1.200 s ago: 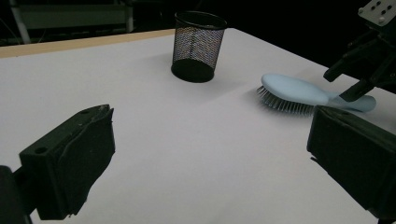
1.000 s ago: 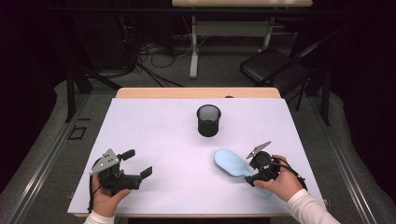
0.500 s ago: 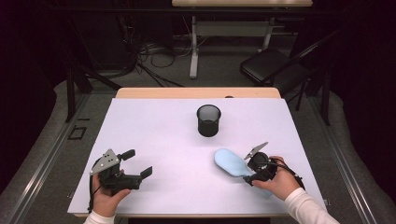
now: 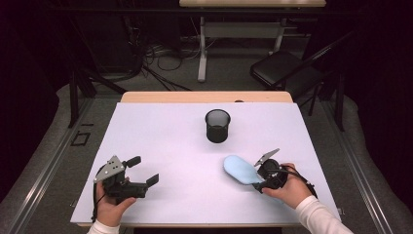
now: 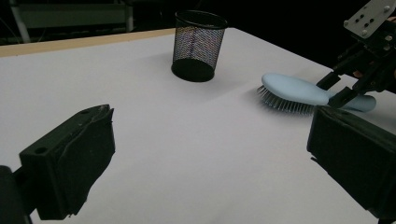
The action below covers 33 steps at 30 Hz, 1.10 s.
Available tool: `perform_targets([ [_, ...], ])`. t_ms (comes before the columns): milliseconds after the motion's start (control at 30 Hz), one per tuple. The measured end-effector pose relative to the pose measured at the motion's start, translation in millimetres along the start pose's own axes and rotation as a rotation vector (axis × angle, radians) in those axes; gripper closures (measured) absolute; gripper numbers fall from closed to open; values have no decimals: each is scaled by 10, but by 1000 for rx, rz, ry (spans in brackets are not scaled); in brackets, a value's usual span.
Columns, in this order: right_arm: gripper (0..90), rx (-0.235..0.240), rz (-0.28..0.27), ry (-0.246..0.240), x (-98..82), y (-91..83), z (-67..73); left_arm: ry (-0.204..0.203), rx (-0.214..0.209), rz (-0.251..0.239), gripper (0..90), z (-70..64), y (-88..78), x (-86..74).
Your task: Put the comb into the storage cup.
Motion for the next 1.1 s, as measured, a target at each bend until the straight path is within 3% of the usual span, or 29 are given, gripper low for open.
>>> perform_targets([
  [100,489,-18,14,-13,-7,-10,-8,-1,-2,-1,11,-1,1,0],
  [400,531,-7,7,-39,2,24,23,-1,-2,0,11,0,1,-1],
  [567,561,-7,14,-77,3,43,25,0,-3,1,11,0,3,-3],
  [767,583,-2,41,-71,-22,55,32,-1,-4,0,11,0,4,-3],
  [1100,601,0,34,-81,-3,85,24,0,-6,2,11,-1,4,-5],
])
Point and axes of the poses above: each handheld gripper's, and its own axes: y roughly forward along the jaws, x roughly out of its top, z roughly to its left, the point moved 9 cm from there along y, roughly forward along the jaws, and after that the axes turned 11 degrees about y, right-handed, at the moved point
